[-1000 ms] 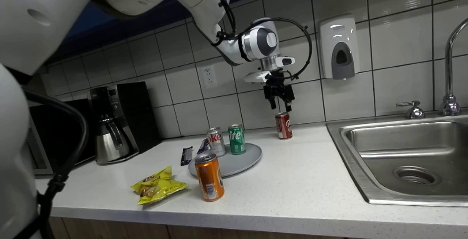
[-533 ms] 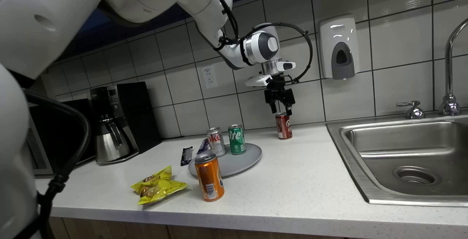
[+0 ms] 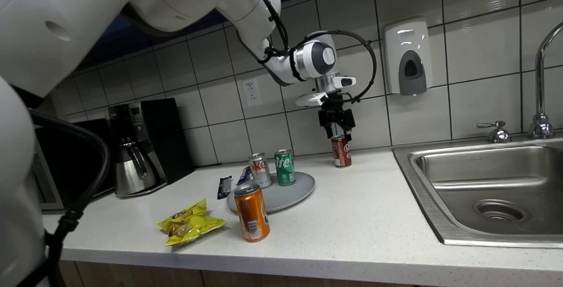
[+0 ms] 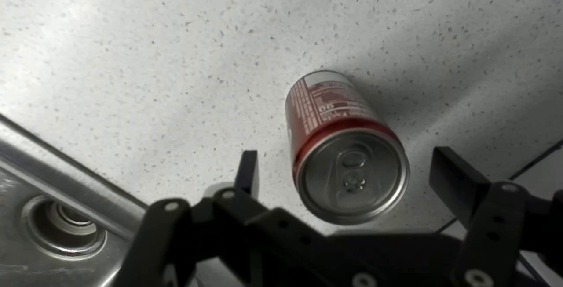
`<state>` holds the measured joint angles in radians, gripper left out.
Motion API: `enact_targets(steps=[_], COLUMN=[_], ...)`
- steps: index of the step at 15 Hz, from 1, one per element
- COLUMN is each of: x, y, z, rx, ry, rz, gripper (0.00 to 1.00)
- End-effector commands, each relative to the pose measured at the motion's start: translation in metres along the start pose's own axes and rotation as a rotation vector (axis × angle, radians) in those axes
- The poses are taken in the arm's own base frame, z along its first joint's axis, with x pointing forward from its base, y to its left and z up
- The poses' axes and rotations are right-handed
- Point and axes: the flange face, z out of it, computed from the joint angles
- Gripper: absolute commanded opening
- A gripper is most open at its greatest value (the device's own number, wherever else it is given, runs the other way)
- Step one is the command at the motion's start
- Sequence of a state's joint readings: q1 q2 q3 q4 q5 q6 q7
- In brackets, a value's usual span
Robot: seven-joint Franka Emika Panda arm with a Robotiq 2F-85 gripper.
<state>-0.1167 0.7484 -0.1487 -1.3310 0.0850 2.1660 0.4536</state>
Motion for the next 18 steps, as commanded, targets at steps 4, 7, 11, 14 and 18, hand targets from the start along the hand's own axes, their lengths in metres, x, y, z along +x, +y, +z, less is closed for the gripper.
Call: enact_targets(steps=[4, 7, 11, 14, 18], x=[0.006, 0.005, -0.001, -0.009, -0.022], y=[0.000, 0.001, 0.000, -0.001, -0.002], z=[-0.005, -0.005, -0.013, -0.024, -0.037], rx=[0.012, 0.011, 0.012, 0.005, -0.021], ry=[-0.021, -0.022, -0.010, 0.009, 0.018], rz=[-0.014, -0.016, -0.035, -0.059, -0.085], gripper=[0.49, 0.38, 0.38, 0.38, 0.38])
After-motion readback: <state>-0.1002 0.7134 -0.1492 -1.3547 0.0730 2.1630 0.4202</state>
